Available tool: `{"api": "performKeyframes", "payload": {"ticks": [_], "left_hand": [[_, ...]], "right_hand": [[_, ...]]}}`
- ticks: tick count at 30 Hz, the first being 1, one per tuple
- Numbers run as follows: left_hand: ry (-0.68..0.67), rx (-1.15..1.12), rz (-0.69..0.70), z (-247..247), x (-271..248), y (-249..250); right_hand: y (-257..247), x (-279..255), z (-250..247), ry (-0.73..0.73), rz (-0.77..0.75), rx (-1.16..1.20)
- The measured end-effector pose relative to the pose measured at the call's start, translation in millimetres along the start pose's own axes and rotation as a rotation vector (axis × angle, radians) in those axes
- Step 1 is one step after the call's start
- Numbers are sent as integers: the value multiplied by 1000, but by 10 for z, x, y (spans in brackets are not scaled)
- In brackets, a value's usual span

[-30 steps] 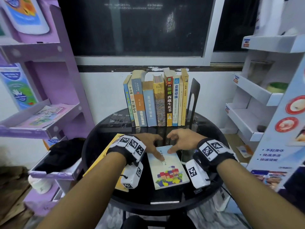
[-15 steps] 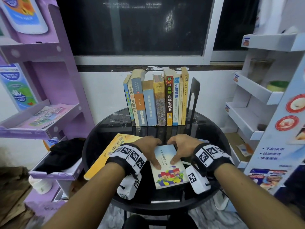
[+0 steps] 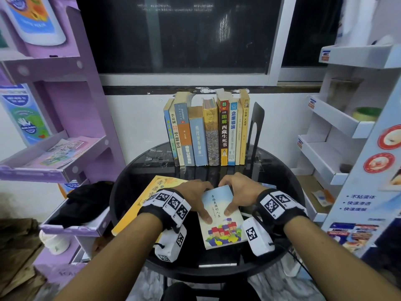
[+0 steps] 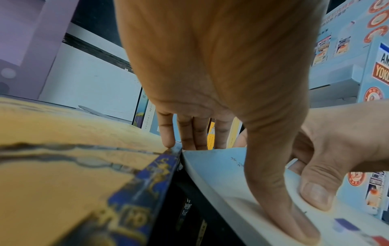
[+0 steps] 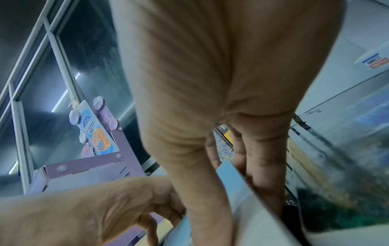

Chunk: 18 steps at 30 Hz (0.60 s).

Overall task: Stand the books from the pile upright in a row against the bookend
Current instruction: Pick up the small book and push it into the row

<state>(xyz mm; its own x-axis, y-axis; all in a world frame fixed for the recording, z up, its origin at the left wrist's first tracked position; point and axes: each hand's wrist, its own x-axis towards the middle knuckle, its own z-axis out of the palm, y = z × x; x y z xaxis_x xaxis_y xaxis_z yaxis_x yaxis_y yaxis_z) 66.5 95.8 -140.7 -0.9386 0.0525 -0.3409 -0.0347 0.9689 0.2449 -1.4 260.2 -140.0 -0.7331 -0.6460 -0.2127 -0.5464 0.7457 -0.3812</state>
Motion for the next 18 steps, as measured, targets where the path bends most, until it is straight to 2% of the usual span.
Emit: {"api": "performKeyframes", "payload": {"ticks": [10, 15, 18], "left_hand": [[46, -50, 37, -13, 27, -53], [137, -200, 33, -86, 16, -101], [206, -423, 28, -130, 5, -140]], "right_hand": [[0, -39, -95, -8, -35, 220], [-6, -45, -201, 56, -69, 285], [-13, -37, -275, 131, -76, 351]]}}
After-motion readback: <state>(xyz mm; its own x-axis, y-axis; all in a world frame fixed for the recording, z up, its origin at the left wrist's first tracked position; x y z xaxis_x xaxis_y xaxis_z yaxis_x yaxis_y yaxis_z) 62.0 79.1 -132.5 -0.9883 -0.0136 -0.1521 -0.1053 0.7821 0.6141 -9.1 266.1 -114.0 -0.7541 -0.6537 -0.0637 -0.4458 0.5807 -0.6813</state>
